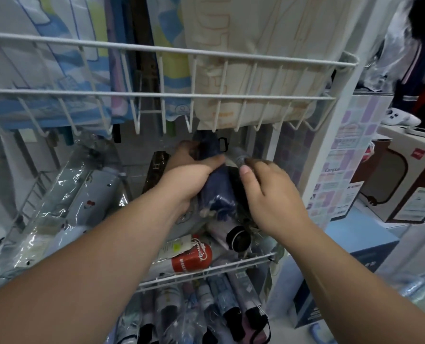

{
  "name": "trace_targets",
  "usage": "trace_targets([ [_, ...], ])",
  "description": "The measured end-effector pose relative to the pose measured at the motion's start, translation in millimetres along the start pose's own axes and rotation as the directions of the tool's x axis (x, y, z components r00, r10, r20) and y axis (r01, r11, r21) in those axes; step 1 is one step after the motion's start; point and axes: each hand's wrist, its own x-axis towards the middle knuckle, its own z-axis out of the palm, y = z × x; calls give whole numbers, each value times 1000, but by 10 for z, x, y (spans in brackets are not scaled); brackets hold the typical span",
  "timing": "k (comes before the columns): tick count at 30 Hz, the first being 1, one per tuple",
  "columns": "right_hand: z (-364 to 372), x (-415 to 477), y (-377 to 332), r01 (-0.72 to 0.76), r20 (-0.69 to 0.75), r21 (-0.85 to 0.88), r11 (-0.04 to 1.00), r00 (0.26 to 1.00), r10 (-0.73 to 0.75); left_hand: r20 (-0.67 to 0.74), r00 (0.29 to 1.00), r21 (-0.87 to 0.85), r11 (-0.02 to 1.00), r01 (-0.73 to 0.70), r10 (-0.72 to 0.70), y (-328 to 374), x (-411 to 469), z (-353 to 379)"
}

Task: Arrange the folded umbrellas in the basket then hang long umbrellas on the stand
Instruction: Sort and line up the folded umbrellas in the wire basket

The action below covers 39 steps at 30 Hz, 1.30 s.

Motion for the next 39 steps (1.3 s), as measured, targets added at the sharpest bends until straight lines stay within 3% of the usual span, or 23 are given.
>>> trace_targets([
  [2,-53,-18,29,-15,-23,66,998,1000,17,39,999,20,1000,-21,21,93,64,214],
  [4,-101,-11,57,-77,47,126,989,996,72,144,990,53,998,-19,11,99,77,379],
  [6,-167,26,80,-160,146,210,965,981,130,258,966,232,968,-94,32,32,44,439],
  [8,-236,81,101,-224,243,281,933,957,156,323,941,402,886,-230,98,-105,48,429],
  [11,-286,122,101,-208,325,228,951,937,126,334,926,619,701,-354,173,-218,42,360],
  [14,-283,113,80,-184,328,196,963,938,113,350,904,620,663,-421,246,-268,5,298],
  [17,-314,95,51,-180,322,164,970,939,120,435,870,548,699,-460,231,-305,-45,149],
  [20,-373,107,-51,-86,290,54,995,955,67,467,851,533,691,-489,242,-315,-123,-87],
  [23,-341,128,-354,95,317,-149,984,948,-43,400,878,641,604,-474,264,-275,-212,-449],
  [26,-116,116,-780,250,354,-243,937,923,-154,307,910,774,484,-410,280,-267,-292,-918],
  [31,586,113,-1338,321,417,-138,937,877,-239,97,939,911,352,-217,330,-355,-434,-1779],
  [35,1087,58,-1606,170,496,35,985,853,-165,-89,960,922,386,-21,265,-460,-519,-2237],
  [39,1523,-12,-1697,31,518,119,992,850,-89,-163,967,835,549,29,196,-613,-517,-2435],
])
